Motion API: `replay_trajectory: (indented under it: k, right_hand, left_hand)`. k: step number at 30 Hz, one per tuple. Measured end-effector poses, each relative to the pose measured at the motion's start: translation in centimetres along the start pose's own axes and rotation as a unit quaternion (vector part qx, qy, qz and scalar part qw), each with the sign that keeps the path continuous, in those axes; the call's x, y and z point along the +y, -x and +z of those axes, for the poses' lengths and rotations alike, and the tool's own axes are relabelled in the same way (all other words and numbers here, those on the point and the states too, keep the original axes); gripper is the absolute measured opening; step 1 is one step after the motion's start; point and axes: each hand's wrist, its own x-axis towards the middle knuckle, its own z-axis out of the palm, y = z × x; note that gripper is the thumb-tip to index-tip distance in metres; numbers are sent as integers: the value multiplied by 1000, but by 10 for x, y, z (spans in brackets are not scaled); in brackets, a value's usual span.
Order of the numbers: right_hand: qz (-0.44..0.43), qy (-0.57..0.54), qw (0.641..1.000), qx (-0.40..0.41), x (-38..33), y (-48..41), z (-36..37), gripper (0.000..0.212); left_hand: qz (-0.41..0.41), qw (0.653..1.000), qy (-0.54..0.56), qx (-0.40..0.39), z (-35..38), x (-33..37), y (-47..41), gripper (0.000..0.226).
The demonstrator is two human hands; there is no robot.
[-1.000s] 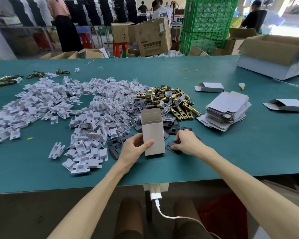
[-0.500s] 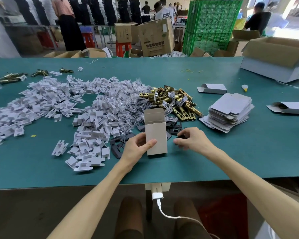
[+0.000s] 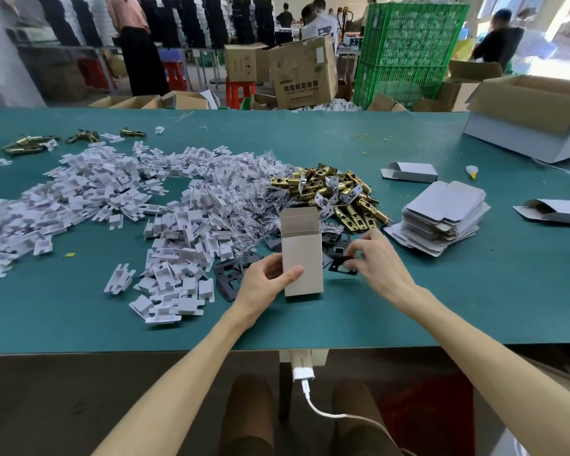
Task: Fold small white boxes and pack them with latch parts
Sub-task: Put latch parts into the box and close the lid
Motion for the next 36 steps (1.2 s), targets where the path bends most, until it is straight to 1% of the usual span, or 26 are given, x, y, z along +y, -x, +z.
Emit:
replay_trajectory:
  k: [2, 4, 7, 9, 11, 14, 15, 17, 19, 22, 26, 30, 32, 36]
  right_hand:
    - [4, -58, 998, 21, -9, -4, -13, 8]
    - [-12, -106, 993, 50, -23, -10, -31, 10]
    - [-64, -135, 985, 85, -53, -18, -57, 15]
    - [-98, -139, 982, 85, -73, -24, -68, 15]
    - [-130, -102, 984, 66, -91, -31, -70, 14]
    - [-180, 19, 983, 20, -111, -43, -63, 15]
    - [-194, 59, 979, 5, -114, -47, -60, 17]
    - [-204, 104, 973, -26, -117, -52, -56, 21]
    - [-201, 118, 971, -58, -116, -54, -52, 21]
    - [-190, 106, 972, -93, -112, -54, -47, 19]
    - [-174, 71, 974, -127, -107, -52, -41, 16]
    - [-173, 75, 972, -138, -103, -49, -37, 15]
    - [-183, 103, 968, -134, -102, -49, -33, 18]
    - [-215, 194, 951, -113, -100, -45, -23, 30]
  left_hand:
    - [1, 1000, -1, -1, 0, 0, 0, 34]
    - [0, 1000, 2, -1, 0, 0, 0, 33]
    - [-5, 1000, 5, 0, -1, 0, -1, 34]
    - [-7, 1000, 5, -1, 0, -1, 0, 34]
    - [-7, 1000, 8, -1, 0, -1, 1, 35]
    - [-7, 1000, 13, -1, 0, 0, 3, 41]
    - [-7, 1000, 15, -3, 0, 0, 3, 40]
    - [-6, 1000, 17, -6, 1, 0, 3, 36]
    - [-6, 1000, 18, -8, 0, 1, 3, 32]
    - [-6, 1000, 19, -9, 0, 2, 3, 30]
    - [-2, 1000, 20, -13, -1, 1, 2, 31]
    - [-2, 1000, 17, -13, -1, 1, 1, 30]
    - [1, 1000, 15, -13, -1, 1, 0, 29]
    - [0, 1000, 9, -13, -1, 1, 0, 28]
